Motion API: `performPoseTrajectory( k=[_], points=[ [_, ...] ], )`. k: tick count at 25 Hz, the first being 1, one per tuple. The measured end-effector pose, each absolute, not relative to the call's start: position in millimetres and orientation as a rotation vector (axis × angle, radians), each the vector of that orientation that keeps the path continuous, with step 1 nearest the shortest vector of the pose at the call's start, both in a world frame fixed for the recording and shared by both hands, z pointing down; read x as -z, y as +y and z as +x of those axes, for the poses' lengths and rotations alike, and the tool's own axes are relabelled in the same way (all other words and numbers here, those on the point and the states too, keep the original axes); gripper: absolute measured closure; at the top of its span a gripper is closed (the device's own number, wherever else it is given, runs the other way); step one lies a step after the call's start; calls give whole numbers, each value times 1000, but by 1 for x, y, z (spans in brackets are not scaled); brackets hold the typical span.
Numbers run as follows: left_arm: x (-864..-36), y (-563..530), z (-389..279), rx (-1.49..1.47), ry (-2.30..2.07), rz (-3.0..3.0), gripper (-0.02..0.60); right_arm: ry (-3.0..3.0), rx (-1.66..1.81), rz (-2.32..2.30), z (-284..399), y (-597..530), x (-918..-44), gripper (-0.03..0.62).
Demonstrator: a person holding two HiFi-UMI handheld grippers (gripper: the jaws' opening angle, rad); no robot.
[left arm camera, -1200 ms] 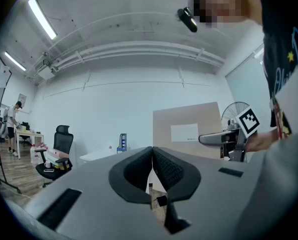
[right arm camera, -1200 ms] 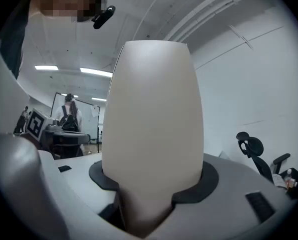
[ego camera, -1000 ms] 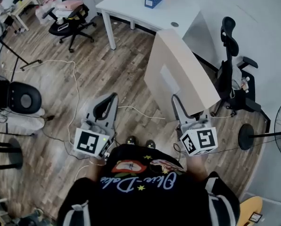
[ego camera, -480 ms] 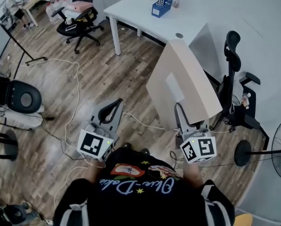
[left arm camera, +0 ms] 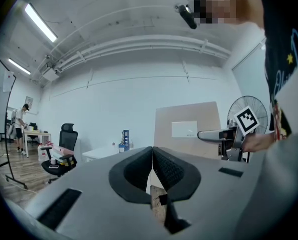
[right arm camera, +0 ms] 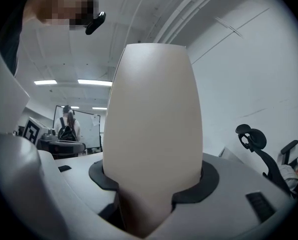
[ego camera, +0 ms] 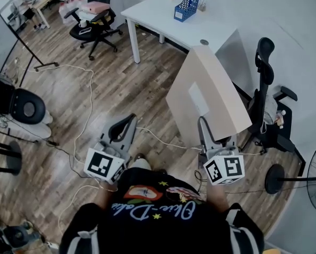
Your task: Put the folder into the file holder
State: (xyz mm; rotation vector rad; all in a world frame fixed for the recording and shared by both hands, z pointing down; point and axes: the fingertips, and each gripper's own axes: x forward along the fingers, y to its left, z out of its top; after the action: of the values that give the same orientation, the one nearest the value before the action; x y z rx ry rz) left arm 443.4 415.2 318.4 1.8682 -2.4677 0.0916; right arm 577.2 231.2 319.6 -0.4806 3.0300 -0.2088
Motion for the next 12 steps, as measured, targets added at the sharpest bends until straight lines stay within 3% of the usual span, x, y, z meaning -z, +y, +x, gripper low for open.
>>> performPoseTrajectory(
  k=[12],
  points=[
    [-320, 378, 374, -74, -2413, 1988, 577, 3000, 165, -610, 530, 207, -315, 336]
  ],
)
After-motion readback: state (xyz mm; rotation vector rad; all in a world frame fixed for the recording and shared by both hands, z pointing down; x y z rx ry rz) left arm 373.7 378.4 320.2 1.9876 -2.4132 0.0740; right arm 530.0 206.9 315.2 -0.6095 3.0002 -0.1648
